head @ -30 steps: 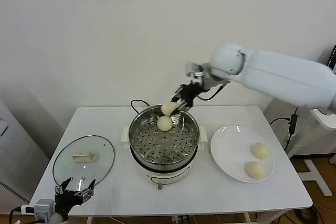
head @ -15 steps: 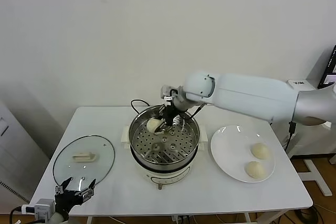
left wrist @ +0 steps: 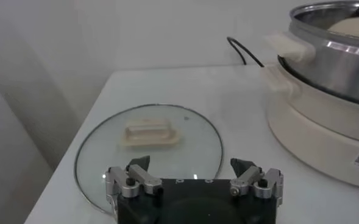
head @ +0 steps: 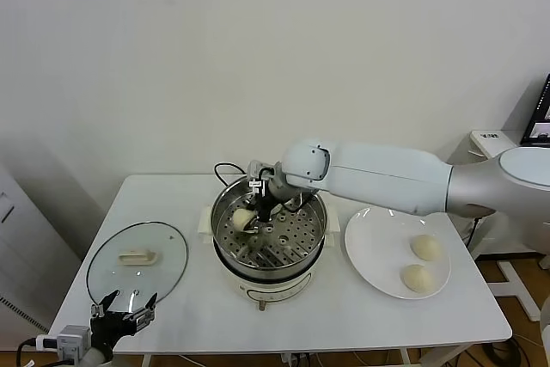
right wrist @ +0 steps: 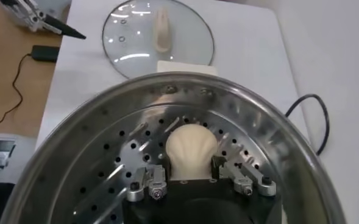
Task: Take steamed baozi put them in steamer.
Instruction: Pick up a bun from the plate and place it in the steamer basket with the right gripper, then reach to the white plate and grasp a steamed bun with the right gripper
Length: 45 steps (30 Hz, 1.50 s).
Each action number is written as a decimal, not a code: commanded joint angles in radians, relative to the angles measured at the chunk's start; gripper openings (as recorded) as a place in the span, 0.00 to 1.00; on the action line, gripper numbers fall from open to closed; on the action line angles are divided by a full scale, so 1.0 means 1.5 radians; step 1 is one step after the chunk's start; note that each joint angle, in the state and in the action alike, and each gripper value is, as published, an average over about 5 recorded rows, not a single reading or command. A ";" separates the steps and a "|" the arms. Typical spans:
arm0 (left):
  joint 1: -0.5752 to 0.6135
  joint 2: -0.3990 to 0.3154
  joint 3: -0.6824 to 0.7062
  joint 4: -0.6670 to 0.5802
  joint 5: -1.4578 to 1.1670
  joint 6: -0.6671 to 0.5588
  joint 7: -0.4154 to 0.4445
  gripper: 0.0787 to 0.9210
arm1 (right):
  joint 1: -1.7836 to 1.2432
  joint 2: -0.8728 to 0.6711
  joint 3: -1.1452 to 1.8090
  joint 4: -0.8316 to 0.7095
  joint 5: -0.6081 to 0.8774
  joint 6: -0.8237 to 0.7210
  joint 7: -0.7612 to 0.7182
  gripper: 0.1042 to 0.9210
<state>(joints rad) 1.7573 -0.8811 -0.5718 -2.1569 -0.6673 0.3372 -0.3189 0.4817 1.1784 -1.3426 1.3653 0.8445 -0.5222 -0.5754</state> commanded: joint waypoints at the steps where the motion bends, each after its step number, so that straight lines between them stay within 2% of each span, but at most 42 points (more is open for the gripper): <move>1: -0.001 0.000 0.001 0.001 0.000 0.000 0.000 0.88 | -0.017 0.014 0.008 -0.011 -0.002 -0.003 0.019 0.48; 7: -0.004 0.000 0.004 0.001 0.000 0.001 0.000 0.88 | 0.024 -0.012 0.021 -0.004 0.011 0.005 -0.023 0.67; 11: -0.005 0.001 0.003 0.001 0.000 0.002 0.000 0.88 | 0.093 -0.077 0.008 0.010 -0.004 0.028 -0.124 0.81; 14: -0.006 0.002 0.003 0.000 -0.001 0.002 -0.001 0.88 | 0.161 -0.136 -0.016 0.022 -0.029 0.061 -0.208 0.87; 20: -0.007 0.003 0.003 0.000 -0.001 0.002 0.000 0.88 | 0.280 -0.251 -0.087 0.034 -0.131 0.168 -0.364 0.88; 25: -0.007 0.004 0.000 -0.001 -0.003 0.001 0.000 0.88 | 0.325 -0.353 -0.136 0.042 -0.202 0.239 -0.434 0.88; 33: -0.006 0.005 -0.003 -0.003 -0.004 0.000 -0.001 0.88 | 0.234 -0.448 -0.119 0.042 -0.336 0.306 -0.455 0.88; 39: -0.002 0.009 -0.006 -0.003 -0.004 0.000 -0.001 0.88 | 0.039 -0.480 0.031 0.024 -0.441 0.335 -0.455 0.88; 45: -0.003 0.014 -0.006 -0.002 -0.005 0.000 -0.001 0.88 | -0.096 -0.477 0.145 0.002 -0.489 0.354 -0.448 0.88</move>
<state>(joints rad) 1.7519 -0.8647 -0.5803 -2.1614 -0.6744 0.3374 -0.3204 0.6318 0.5475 -1.3469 1.3931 0.3030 -0.0711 -1.2024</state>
